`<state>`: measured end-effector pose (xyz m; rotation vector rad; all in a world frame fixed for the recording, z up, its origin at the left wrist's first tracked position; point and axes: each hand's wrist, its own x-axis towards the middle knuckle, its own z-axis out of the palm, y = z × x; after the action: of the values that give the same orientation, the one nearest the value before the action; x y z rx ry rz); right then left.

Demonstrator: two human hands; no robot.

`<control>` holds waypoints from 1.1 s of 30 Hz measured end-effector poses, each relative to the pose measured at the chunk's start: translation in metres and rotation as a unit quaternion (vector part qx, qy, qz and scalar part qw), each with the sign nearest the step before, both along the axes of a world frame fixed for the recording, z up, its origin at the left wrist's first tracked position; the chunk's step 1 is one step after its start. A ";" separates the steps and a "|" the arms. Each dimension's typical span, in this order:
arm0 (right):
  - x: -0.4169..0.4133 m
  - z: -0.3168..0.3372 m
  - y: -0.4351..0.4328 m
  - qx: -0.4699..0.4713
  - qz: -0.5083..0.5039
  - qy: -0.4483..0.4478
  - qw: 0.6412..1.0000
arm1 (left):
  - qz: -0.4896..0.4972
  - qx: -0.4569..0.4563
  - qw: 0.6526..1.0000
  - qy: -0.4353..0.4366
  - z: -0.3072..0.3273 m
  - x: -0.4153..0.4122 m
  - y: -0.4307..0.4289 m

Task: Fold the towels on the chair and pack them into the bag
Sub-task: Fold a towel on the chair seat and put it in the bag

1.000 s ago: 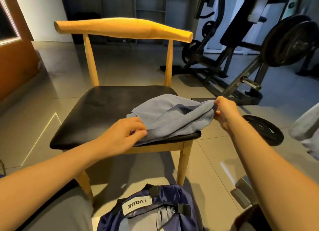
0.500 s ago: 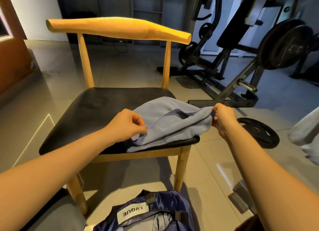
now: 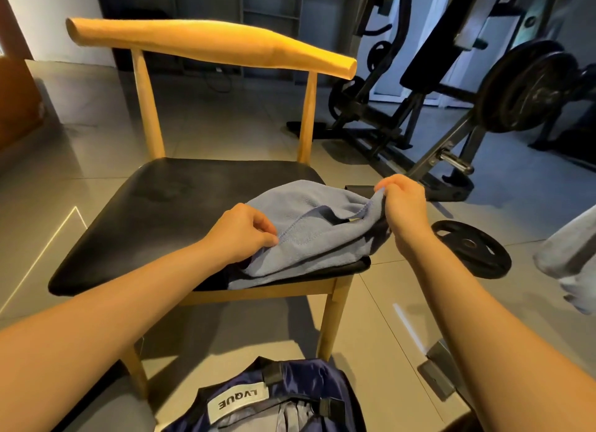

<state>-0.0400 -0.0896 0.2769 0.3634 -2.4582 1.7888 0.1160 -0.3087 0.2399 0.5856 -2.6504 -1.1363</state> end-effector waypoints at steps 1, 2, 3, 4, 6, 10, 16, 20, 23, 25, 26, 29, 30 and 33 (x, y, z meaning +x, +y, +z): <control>0.003 0.003 -0.006 0.028 0.009 0.039 0.999 | -0.008 -0.001 1.000 -0.011 0.000 0.000 0.000; 0.005 0.005 -0.013 0.058 0.019 0.076 0.995 | -0.013 -0.004 1.000 -0.021 0.001 0.000 0.001; 0.008 0.005 -0.021 0.088 0.031 0.109 0.990 | -0.016 -0.008 0.999 -0.027 0.001 0.001 0.002; 0.012 0.006 -0.027 0.117 0.044 0.139 0.982 | -0.018 -0.013 0.999 -0.030 0.002 0.001 0.003; 0.020 0.006 -0.041 0.172 0.077 0.191 0.963 | -0.022 -0.021 0.999 -0.029 0.006 0.002 0.003; 0.040 0.005 -0.066 0.298 0.193 0.269 0.895 | -0.041 -0.015 0.999 -0.001 0.018 0.008 -0.008; 0.047 -0.003 -0.084 0.321 0.374 0.180 0.851 | -0.064 0.017 0.998 0.011 0.024 0.019 -0.020; 0.043 -0.005 -0.087 0.288 0.412 0.134 0.854 | -0.046 0.016 0.997 0.053 0.024 0.024 -0.024; 0.039 -0.007 -0.085 0.268 0.398 0.117 0.869 | -0.021 -0.034 0.990 0.139 0.025 0.040 -0.028; 0.037 -0.007 -0.082 0.251 0.385 0.109 0.882 | -0.109 -0.068 0.980 0.149 0.026 0.059 -0.021; 0.036 -0.008 -0.082 0.243 0.378 0.109 0.887 | -0.168 -0.118 0.970 0.133 0.022 0.068 -0.015; 0.035 -0.011 -0.083 0.237 0.360 0.121 0.894 | -0.320 -0.363 0.870 0.100 -0.001 0.082 0.008; 0.035 -0.012 -0.083 0.239 0.355 0.124 0.895 | -0.357 -0.433 0.824 0.081 -0.011 0.083 0.013; 0.033 -0.015 -0.083 0.234 0.339 0.117 0.904 | -0.384 -0.574 0.721 0.054 -0.036 0.079 0.012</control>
<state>-0.0066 -0.1725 0.2618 1.5311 -2.7340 1.1372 0.1952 -0.2967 0.2035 -0.8315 -2.7936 0.5632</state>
